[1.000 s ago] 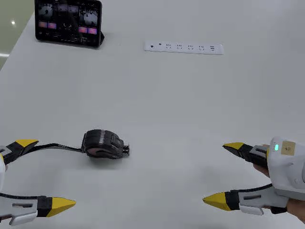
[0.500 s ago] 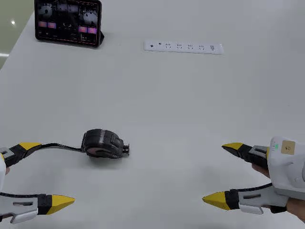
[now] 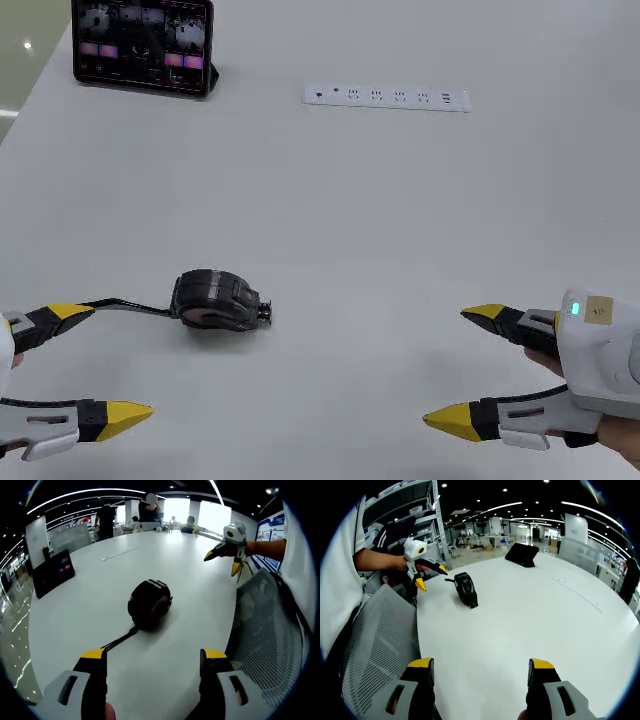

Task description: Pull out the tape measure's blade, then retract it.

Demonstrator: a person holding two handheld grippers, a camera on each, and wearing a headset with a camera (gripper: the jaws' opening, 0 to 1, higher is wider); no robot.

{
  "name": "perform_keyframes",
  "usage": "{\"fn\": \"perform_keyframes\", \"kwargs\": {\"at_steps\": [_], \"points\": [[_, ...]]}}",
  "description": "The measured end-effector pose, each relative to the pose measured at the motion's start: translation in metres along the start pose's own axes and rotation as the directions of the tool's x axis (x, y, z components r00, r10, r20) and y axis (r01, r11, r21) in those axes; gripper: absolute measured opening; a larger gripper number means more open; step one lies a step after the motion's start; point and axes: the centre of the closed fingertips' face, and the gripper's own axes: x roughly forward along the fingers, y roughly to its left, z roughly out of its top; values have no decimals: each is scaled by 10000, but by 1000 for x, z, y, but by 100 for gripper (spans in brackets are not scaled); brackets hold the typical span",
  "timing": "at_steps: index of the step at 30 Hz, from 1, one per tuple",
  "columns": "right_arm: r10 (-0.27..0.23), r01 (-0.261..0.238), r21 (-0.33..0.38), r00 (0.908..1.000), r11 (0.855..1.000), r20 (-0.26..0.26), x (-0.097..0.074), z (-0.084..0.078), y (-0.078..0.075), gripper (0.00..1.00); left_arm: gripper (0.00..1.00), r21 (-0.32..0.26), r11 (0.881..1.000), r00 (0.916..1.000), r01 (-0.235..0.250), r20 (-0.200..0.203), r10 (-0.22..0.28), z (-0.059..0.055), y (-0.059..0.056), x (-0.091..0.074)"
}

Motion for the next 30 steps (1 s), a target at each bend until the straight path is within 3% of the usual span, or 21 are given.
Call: {"fn": "perform_keyframes", "kwargs": {"at_steps": [6,13,30], "points": [[29,-29,-116,10000,9999,62,2,3,-2,71,62,95,9999,9999,86,-112,-85,3,3,2],[34,-31,-271,9999,9996,115,5,6,-5,67,57,118,9999,9998,101,-182,-99,6,9,6],[339,-343,-764,9994,9965,-62,22,13,-11,63,56,478,9982,9972,368,-668,-336,8,15,21]]}}
